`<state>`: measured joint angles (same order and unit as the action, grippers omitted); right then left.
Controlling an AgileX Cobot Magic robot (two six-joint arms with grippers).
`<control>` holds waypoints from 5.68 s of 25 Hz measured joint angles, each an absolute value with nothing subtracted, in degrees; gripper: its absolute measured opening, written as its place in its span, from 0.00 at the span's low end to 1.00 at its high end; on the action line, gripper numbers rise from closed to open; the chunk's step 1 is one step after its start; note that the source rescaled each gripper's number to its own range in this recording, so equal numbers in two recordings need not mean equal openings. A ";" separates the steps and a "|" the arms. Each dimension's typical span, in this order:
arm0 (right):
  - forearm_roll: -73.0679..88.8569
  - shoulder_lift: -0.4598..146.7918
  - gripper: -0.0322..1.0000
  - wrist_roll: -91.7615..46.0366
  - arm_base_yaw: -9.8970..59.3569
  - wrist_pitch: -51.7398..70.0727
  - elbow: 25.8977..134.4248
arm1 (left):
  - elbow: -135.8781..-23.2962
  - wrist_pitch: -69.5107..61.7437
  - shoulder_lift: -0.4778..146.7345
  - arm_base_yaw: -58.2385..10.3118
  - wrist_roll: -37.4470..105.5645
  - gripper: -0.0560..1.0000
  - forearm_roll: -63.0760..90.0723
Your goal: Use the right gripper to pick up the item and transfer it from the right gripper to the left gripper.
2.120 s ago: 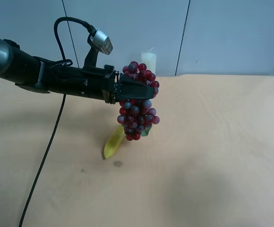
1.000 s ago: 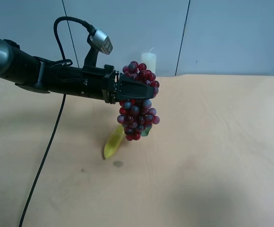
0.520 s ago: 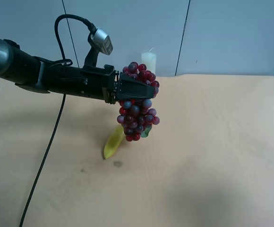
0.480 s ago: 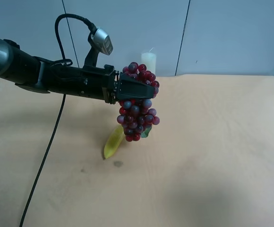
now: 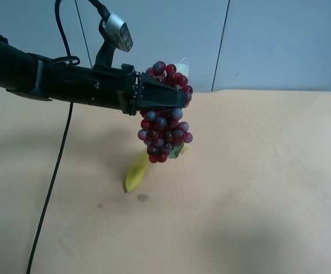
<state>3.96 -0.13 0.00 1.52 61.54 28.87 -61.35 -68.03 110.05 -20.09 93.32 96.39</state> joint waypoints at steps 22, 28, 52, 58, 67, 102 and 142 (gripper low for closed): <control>3.91 -0.13 1.00 0.00 1.52 61.54 28.87 | -61.35 -38.07 97.99 -17.04 46.79 0.06 45.52; 3.91 -0.13 1.00 0.00 1.52 61.54 28.87 | -61.35 -37.61 97.99 -17.04 33.54 0.06 29.74; 3.91 -0.13 1.00 0.00 1.52 61.54 28.87 | -61.35 -34.77 103.72 -17.04 10.16 0.05 6.93; 3.91 -0.13 1.00 0.00 1.52 61.54 28.87 | -61.35 -33.05 107.91 -17.04 10.16 0.05 6.93; 3.91 -0.13 1.00 0.00 1.52 61.54 28.87 | -61.35 -30.27 108.75 -17.04 10.16 0.93 6.89; 3.91 -0.13 1.00 0.00 1.52 61.54 28.87 | -59.24 -58.78 69.32 -17.04 8.58 0.99 8.19; 3.91 -0.13 1.00 0.00 1.52 61.54 28.87 | -29.17 -60.19 -0.09 -12.67 4.75 1.00 5.62</control>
<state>3.91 -0.13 0.00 1.52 61.54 28.87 -29.17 -60.19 -0.09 -12.67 4.75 5.62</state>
